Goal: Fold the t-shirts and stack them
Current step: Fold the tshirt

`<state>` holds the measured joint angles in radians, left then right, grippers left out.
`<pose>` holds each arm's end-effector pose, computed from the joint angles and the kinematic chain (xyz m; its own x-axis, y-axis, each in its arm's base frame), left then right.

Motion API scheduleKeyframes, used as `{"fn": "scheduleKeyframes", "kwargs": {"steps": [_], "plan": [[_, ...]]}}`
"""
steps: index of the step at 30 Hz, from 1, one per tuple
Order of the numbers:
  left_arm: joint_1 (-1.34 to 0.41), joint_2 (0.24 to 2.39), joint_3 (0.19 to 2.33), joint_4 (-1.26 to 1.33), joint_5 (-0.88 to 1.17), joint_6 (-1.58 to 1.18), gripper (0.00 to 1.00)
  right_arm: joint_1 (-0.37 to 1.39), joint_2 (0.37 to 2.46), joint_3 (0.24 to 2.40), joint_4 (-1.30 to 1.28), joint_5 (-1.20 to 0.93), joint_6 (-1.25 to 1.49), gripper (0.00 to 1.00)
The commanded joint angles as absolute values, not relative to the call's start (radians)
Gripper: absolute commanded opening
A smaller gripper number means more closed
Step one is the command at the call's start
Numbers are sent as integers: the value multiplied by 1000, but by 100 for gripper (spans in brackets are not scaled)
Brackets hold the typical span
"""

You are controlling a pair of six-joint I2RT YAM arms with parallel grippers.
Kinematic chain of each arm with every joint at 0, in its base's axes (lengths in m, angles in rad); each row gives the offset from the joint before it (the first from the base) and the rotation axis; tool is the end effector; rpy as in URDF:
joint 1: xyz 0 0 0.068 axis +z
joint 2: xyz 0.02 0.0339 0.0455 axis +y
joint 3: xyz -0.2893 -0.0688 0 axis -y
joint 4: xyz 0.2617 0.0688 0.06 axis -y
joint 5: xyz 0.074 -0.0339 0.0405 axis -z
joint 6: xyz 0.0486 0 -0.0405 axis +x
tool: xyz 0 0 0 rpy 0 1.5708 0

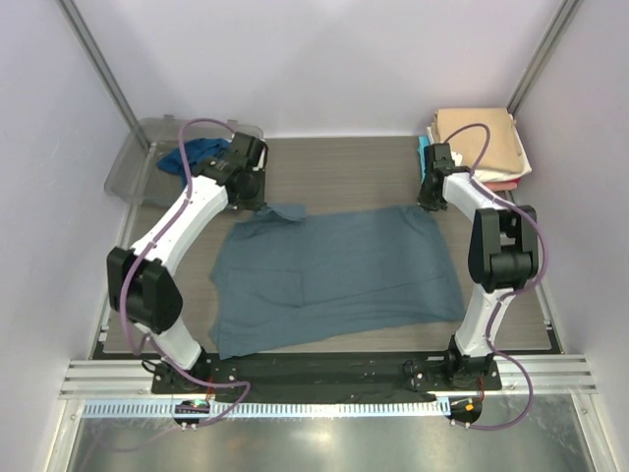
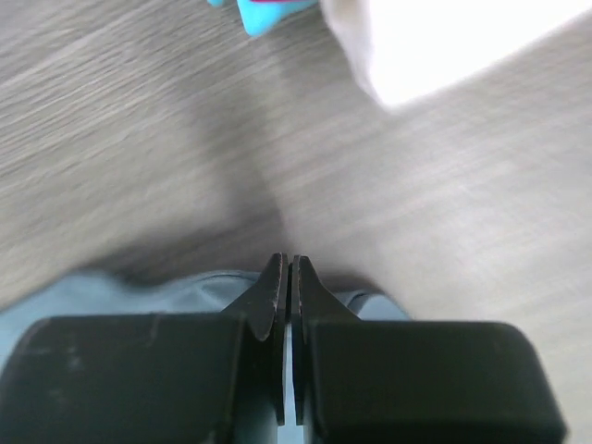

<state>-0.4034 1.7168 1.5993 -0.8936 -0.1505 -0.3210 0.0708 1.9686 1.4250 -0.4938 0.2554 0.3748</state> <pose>0.3651 -0.1479 0.3252 -0.8389 0.0189 -0.5439 0.0529 0.9975 -0.0470 0.4484 0.0195 0.1920 -0.7775 0.3000 -0.5528 0.3700 0.9289 -0.0163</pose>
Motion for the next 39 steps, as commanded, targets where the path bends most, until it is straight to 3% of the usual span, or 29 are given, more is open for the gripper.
{"fn": "scheduleKeyframes", "kwargs": {"steps": [1, 13, 39], "plan": [[-400, 1599, 1563, -910, -144, -353, 0, 74, 1801, 1387, -492, 281, 374, 1], [-405, 1278, 1286, -959, -71, -452, 0, 71, 1553, 1158, -476, 313, 383, 1], [-408, 901, 1101, -1160, -54, -669, 0, -17, 1358, 893, -451, 296, 466, 1]]}}
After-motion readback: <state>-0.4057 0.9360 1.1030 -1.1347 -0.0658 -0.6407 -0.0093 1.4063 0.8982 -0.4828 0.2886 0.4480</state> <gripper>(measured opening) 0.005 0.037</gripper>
